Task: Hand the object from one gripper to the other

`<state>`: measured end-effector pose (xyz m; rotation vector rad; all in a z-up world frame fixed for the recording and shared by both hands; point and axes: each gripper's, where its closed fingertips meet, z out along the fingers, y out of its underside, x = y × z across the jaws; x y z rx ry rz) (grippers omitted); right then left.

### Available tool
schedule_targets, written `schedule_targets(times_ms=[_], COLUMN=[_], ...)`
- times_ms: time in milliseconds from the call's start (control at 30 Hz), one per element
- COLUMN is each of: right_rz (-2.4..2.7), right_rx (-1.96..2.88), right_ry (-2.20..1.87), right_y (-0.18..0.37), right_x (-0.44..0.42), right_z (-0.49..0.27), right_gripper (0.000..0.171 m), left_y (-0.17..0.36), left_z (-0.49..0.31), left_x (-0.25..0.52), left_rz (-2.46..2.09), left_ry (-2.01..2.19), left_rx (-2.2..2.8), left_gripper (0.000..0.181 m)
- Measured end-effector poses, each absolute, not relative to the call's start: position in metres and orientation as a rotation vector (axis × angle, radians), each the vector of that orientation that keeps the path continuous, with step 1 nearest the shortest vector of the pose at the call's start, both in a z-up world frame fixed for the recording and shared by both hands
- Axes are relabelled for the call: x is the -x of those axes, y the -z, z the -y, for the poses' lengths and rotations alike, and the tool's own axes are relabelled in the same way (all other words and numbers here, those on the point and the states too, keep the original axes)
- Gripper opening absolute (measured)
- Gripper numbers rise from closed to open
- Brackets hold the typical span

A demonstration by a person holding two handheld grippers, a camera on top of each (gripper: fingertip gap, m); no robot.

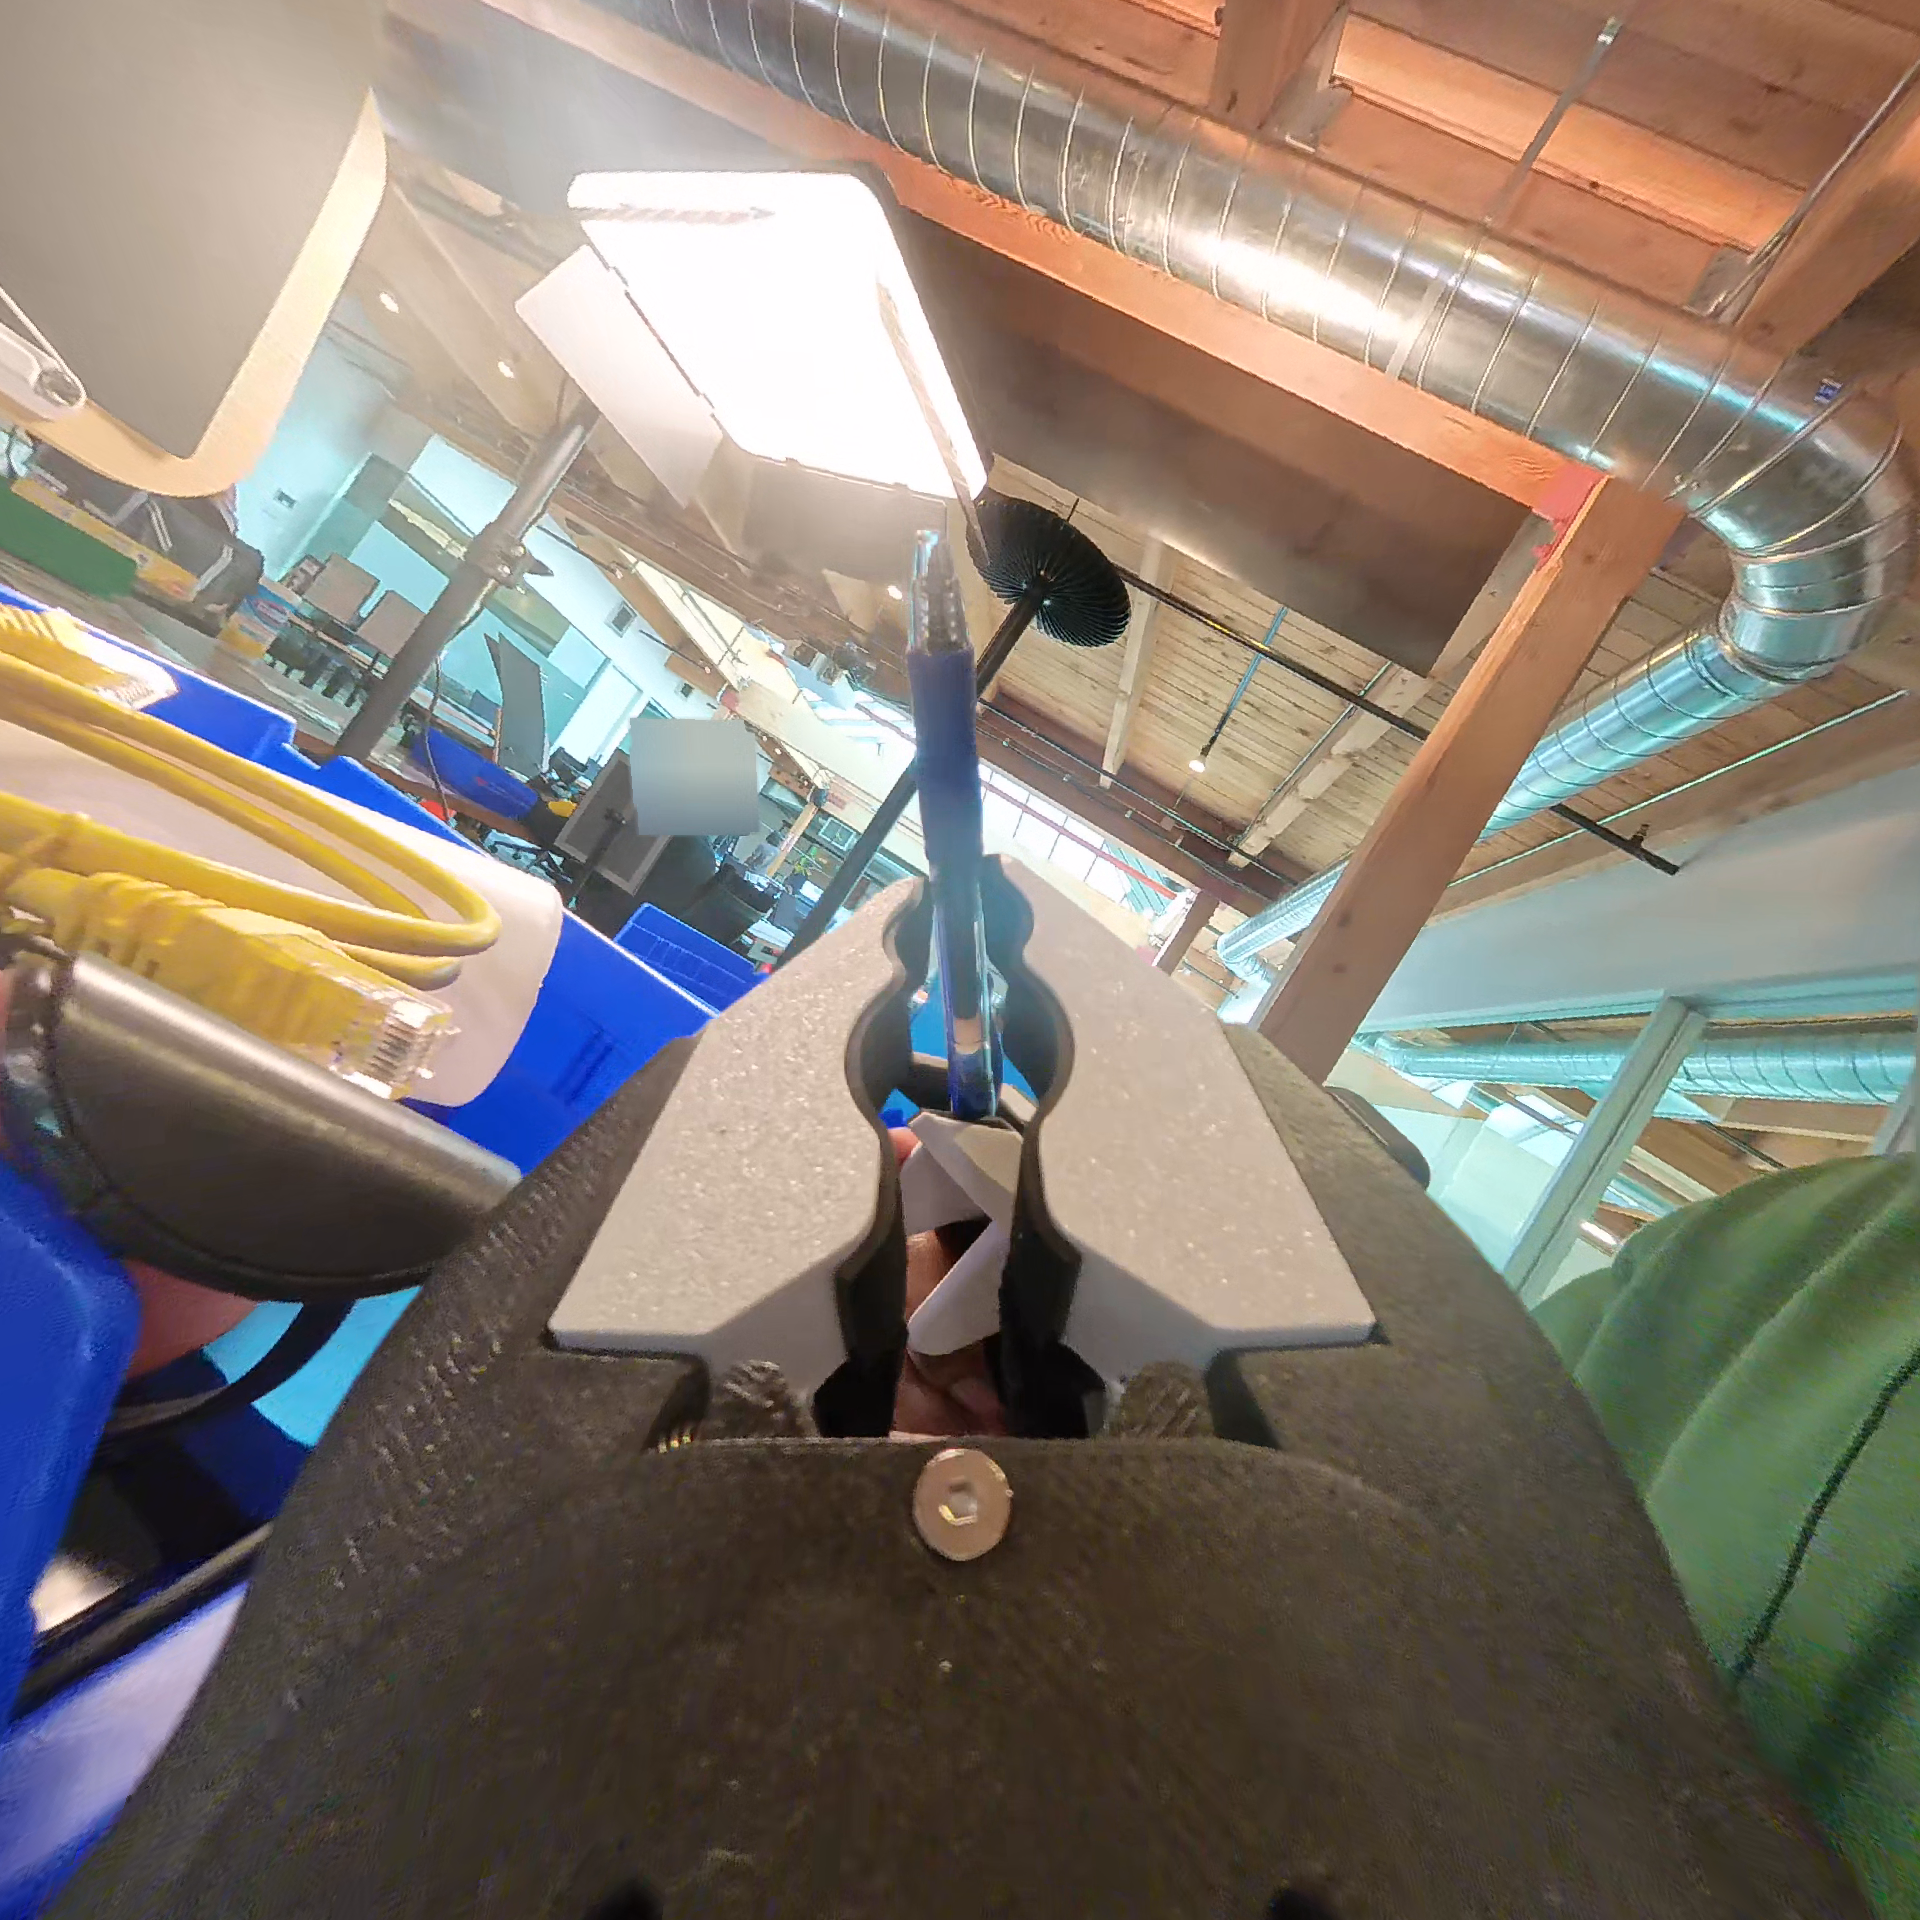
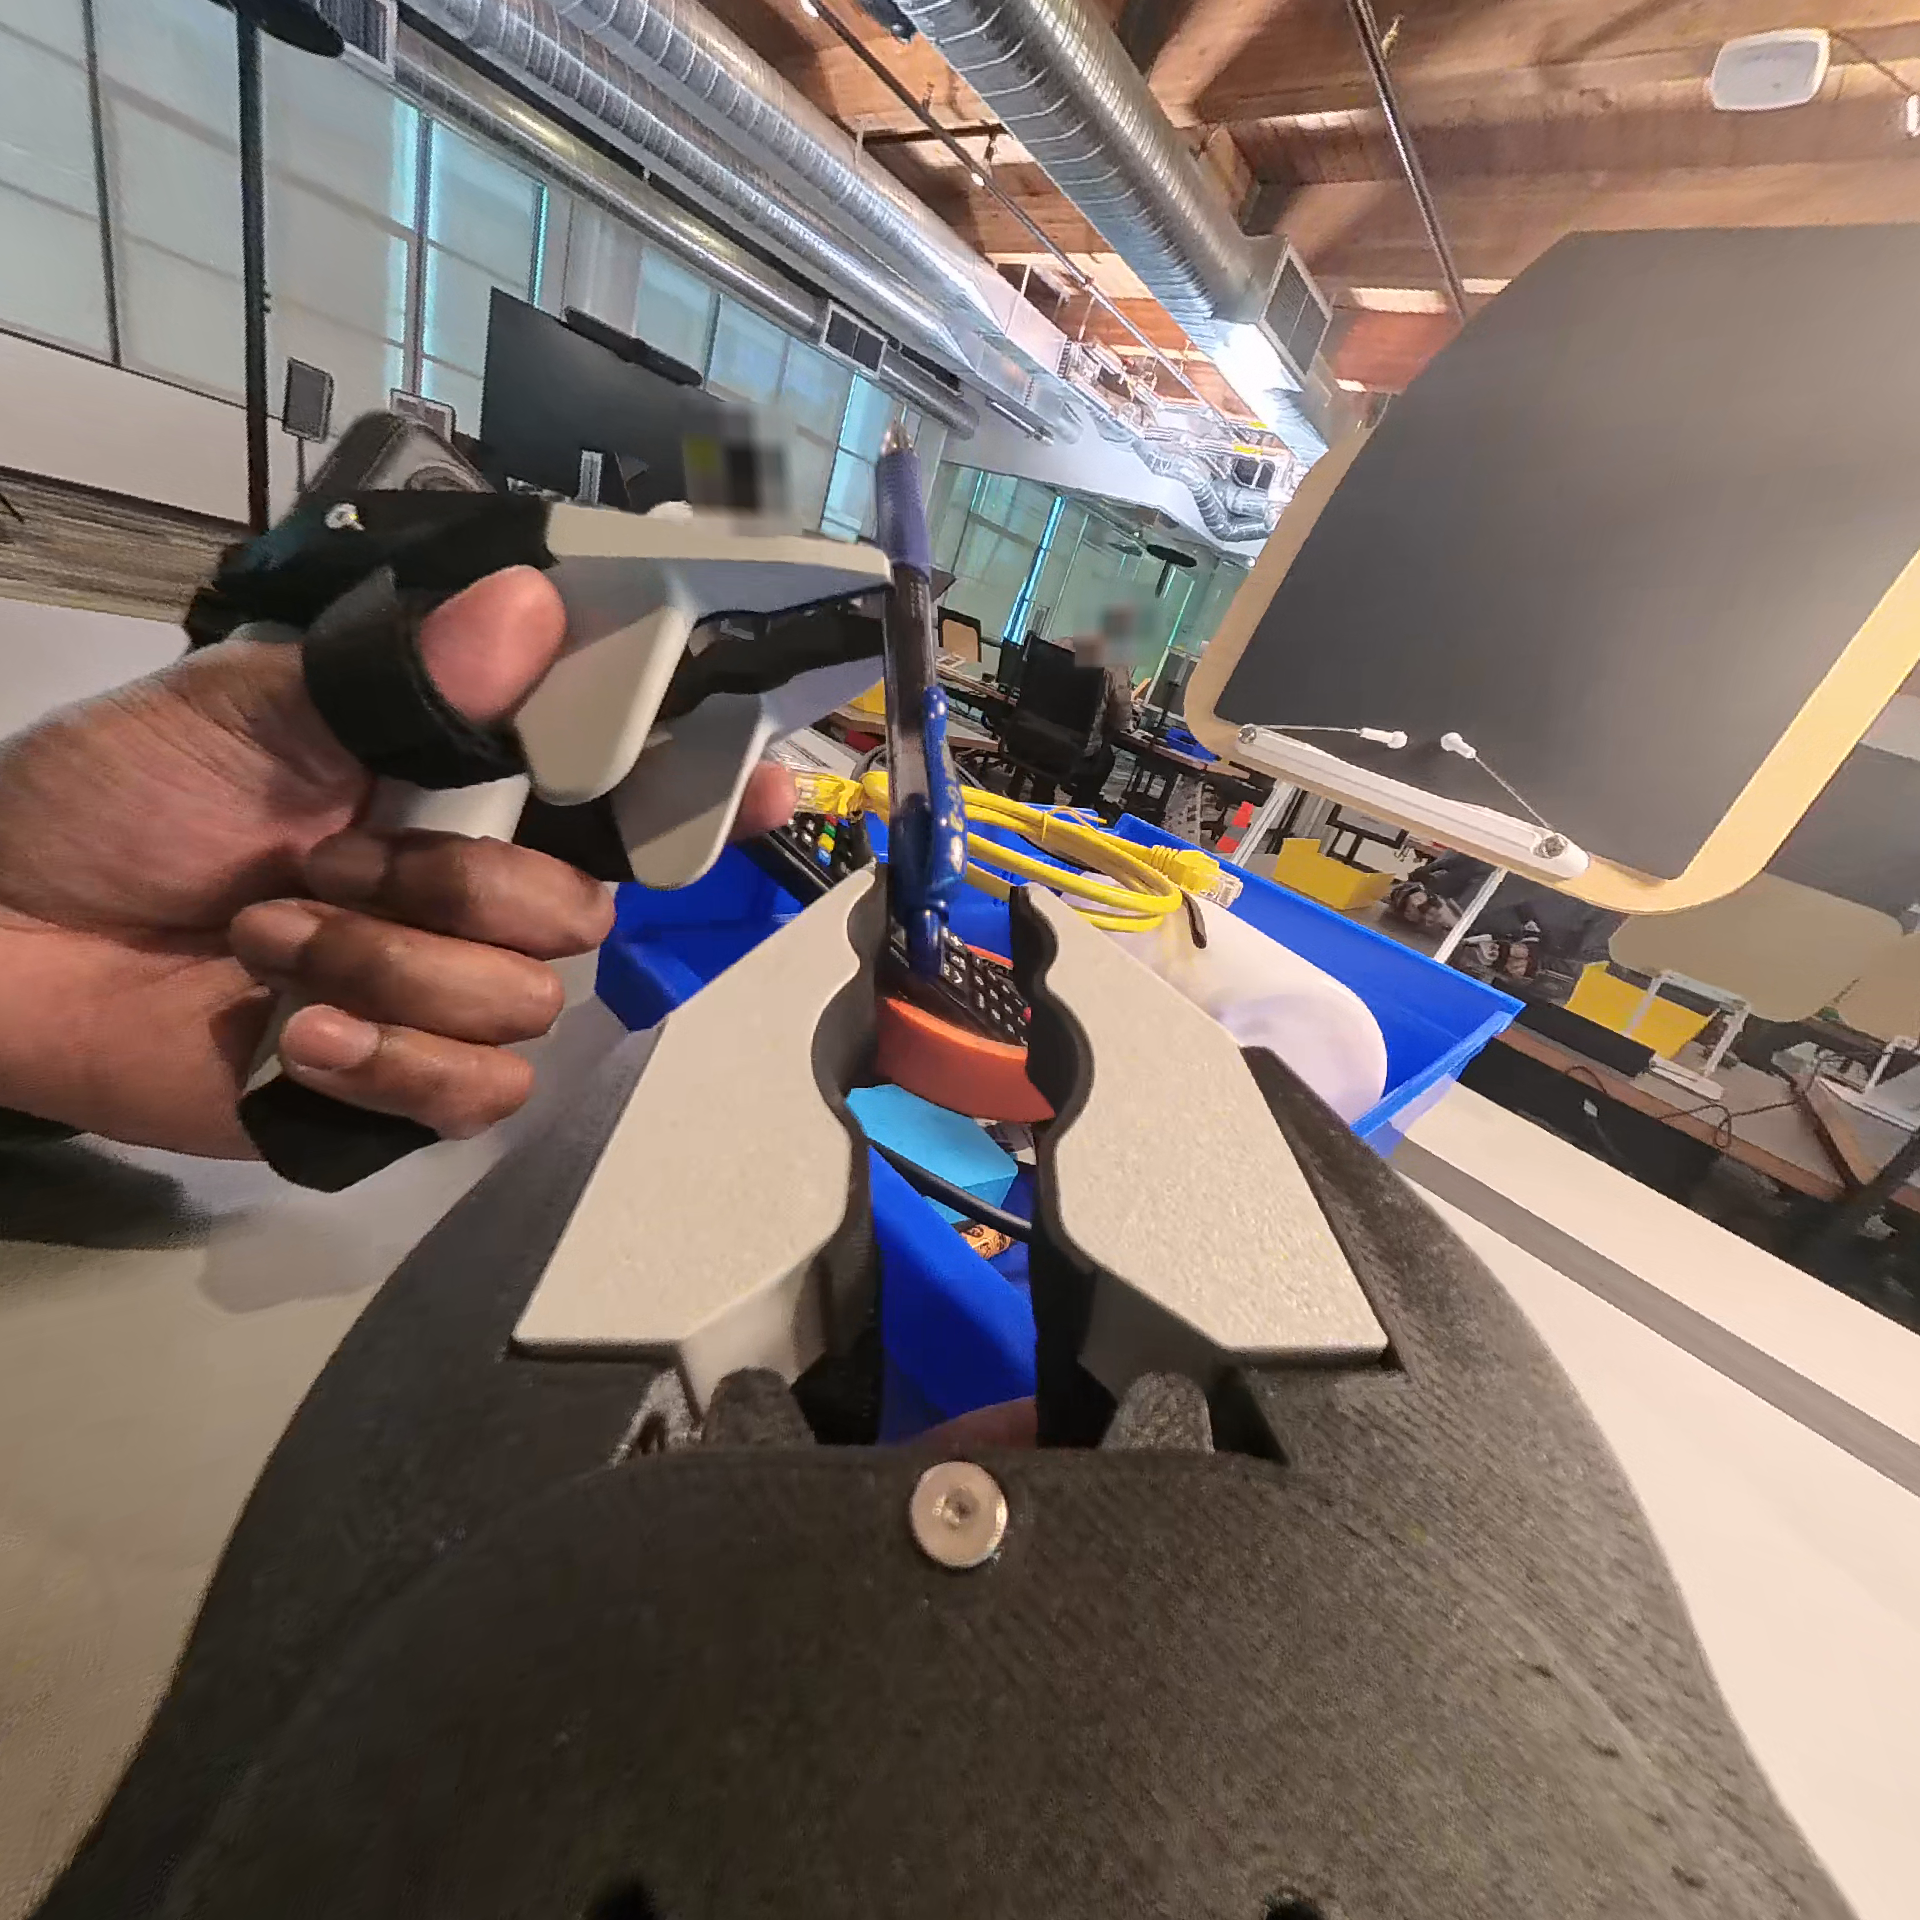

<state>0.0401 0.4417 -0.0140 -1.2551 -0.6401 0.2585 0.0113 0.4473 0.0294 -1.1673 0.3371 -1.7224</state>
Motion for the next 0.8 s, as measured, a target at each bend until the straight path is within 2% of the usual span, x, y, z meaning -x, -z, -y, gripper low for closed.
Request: schedule_targets(times_ms=[567, 667, 800], right_rz=[0.696, 0.692, 0.688], right_rx=[1.262, 1.272, 1.284], right_ry=[-0.256, -0.259, -0.228], right_y=[0.020, 0.020, 0.021], right_x=[-0.039, -0.040, -0.044], right_z=[-0.434, -0.434, -0.435], right_gripper=[0.021, 0.013, 0.012], left_y=[-0.004, -0.002, -0.001], left_z=[-0.437, -0.436, -0.436], left_x=[-0.038, -0.039, -0.039], left_rz=[-0.404, -0.415, -0.420], left_ry=[1.859, 1.859, 1.859], left_rx=[1.296, 1.303, 1.316], left_gripper=[0.010, 0.010, 0.010])
